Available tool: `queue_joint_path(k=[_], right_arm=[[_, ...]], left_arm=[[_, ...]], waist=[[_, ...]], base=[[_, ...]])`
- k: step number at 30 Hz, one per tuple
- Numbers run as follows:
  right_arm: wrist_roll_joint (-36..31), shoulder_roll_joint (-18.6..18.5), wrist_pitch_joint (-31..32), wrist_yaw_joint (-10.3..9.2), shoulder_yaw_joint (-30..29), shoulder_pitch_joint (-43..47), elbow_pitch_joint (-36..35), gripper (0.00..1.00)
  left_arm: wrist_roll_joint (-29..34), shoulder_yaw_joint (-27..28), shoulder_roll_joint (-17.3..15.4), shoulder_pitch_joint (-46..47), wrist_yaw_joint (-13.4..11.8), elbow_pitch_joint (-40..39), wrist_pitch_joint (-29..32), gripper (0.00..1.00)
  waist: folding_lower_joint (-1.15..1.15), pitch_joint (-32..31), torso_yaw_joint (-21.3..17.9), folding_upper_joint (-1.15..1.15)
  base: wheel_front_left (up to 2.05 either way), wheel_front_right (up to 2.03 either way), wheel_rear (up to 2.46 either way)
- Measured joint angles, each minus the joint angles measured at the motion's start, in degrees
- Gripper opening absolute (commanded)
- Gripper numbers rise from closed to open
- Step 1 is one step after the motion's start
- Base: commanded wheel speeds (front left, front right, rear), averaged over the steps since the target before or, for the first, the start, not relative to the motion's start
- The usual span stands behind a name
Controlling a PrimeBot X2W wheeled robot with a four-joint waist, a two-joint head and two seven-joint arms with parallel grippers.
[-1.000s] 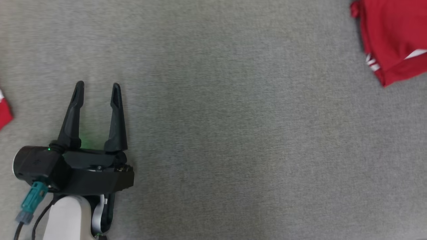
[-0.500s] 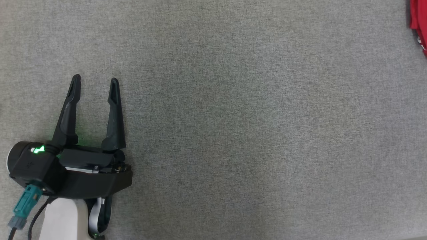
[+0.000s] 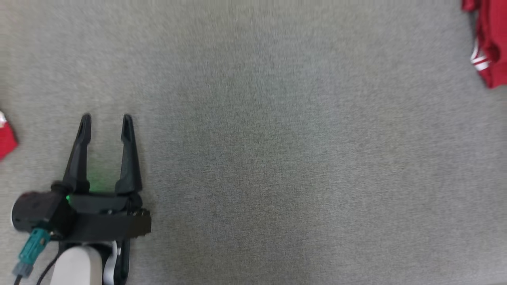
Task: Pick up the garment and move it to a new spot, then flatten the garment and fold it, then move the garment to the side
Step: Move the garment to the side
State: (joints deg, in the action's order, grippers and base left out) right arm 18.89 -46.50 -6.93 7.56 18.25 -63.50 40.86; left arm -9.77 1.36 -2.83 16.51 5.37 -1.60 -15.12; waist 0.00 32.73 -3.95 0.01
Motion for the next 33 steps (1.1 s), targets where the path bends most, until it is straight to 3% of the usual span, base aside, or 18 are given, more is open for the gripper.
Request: queue_joint_path(k=[9,22,33], right_arm=[[0.87,9.66,-6.25,0.0,0.11,9.32,-6.49,1.0],[-0.34,23.15,-7.75,0.0,-5.22,35.37,-17.77,1.0],[-3.26,33.03,-7.97,0.0,-13.03,56.79,-28.98,1.0]], left_arm=[[-0.63,2.81,-0.02,-6.7,-1.24,1.79,-0.01,1.0],[-0.86,3.39,-0.02,-14.45,-1.31,4.77,-0.01,1.0],[-0.41,2.47,-0.01,-16.8,-0.75,7.17,-0.01,1.0]], waist=[[-0.01,-8.47,0.71,-0.01],[-0.02,-21.25,2.72,-0.02],[-0.02,-28.72,4.78,-0.02]], base=[[0.0,0.0,0.0],[0.0,0.0,0.0],[0.0,0.0,0.0]])
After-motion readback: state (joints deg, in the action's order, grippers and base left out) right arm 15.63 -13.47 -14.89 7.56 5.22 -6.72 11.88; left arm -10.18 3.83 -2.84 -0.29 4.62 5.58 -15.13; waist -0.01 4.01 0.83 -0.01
